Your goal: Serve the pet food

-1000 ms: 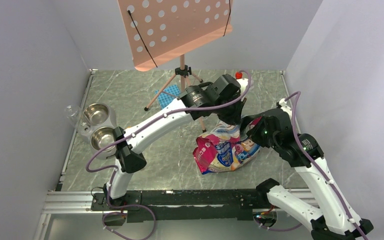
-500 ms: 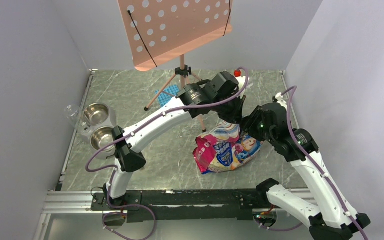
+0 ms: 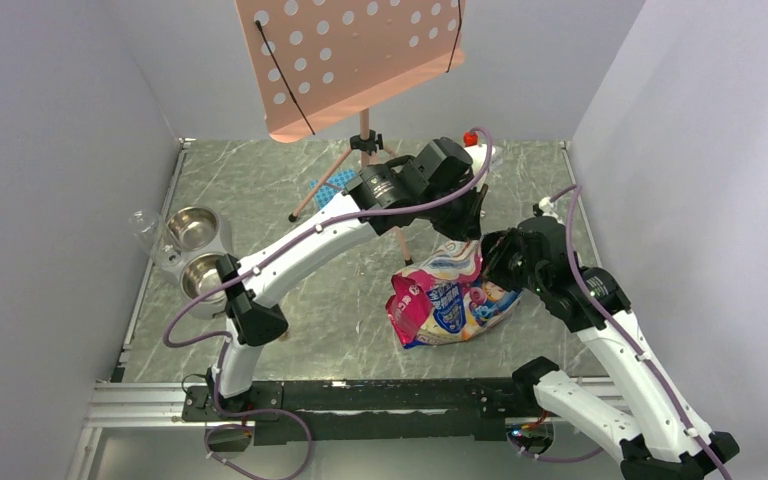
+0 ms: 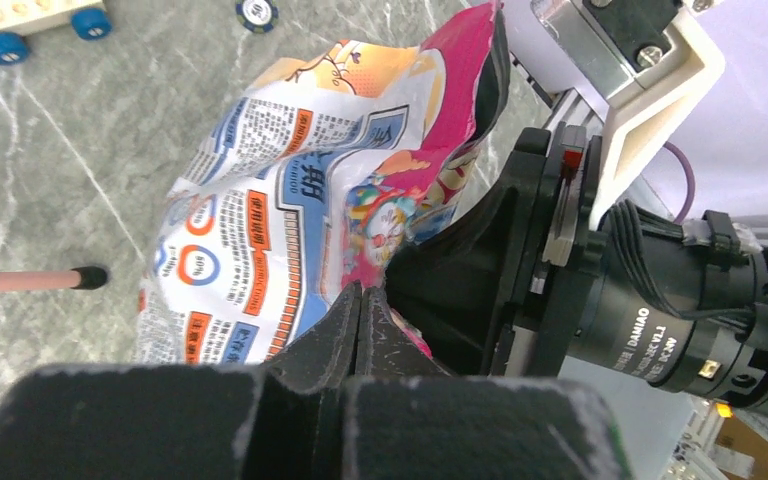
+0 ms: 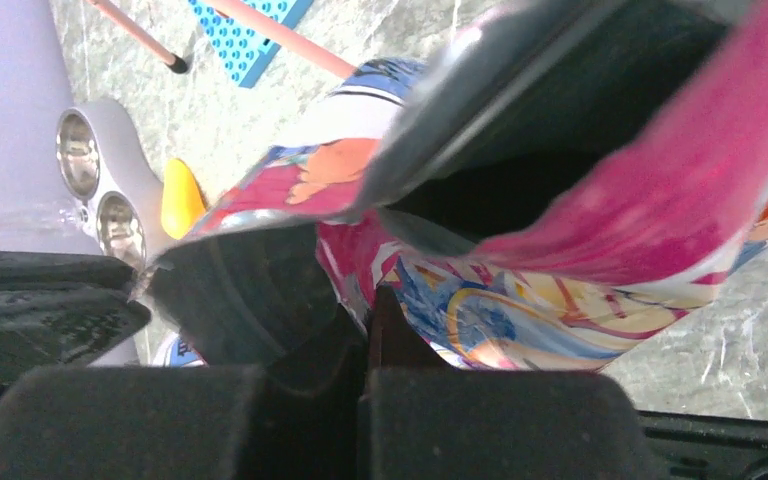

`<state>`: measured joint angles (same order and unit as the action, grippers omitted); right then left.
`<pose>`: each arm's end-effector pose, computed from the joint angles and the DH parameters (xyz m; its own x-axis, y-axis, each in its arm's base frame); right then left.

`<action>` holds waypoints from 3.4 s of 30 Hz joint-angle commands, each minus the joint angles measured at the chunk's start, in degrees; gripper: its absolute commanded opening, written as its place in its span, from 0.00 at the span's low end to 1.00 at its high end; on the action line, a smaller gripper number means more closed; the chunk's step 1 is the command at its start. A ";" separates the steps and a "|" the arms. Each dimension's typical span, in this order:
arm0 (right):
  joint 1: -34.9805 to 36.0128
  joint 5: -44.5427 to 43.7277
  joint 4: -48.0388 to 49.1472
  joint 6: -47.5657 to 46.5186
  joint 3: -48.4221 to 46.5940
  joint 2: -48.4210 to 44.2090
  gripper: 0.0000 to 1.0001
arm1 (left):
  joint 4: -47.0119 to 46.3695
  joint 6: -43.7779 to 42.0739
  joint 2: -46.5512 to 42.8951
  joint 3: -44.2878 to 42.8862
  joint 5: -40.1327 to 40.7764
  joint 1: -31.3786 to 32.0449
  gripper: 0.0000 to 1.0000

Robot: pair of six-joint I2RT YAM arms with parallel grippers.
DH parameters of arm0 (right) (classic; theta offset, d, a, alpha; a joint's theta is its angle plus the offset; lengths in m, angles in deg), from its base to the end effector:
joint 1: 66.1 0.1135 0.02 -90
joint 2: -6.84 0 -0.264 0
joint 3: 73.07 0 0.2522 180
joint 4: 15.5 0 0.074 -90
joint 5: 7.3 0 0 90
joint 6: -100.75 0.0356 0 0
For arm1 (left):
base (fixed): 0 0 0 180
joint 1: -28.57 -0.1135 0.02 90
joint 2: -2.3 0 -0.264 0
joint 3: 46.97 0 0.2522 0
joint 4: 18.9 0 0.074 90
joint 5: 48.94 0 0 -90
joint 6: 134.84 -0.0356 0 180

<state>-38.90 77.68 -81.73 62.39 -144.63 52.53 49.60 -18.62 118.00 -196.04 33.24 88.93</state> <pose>0.1312 0.0639 0.3416 -0.6680 0.5349 -0.5173 0.2059 0.8009 0.5623 0.2107 -0.3800 0.4272 -0.6600 0.2749 -0.6991 0.6961 0.5737 -0.4316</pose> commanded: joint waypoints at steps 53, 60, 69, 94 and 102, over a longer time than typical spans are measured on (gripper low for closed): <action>0.21 1.47 -8.82 -20.20 -25.39 10.36 0.00 | 11.67 3.73 -23.00 10.97 28.42 0.64 0.00; 0.22 0.49 -14.84 -9.84 -25.36 12.81 0.48 | 2.07 5.83 -26.35 19.87 20.62 0.64 0.00; 0.48 -9.25 -24.40 -3.48 -30.11 20.40 0.77 | 1.02 4.13 -25.29 19.39 18.24 0.64 0.00; -3.23 -24.84 -26.27 -7.93 -40.61 23.01 0.00 | -5.83 0.45 -23.91 19.88 8.71 -0.68 0.00; -15.59 -21.98 -18.79 -31.94 -60.28 30.16 0.00 | -4.95 -0.97 -19.25 11.21 4.23 -0.77 0.30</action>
<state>-51.42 63.39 -113.77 44.29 -190.51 83.66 50.43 -18.64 99.35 -179.78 40.63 87.97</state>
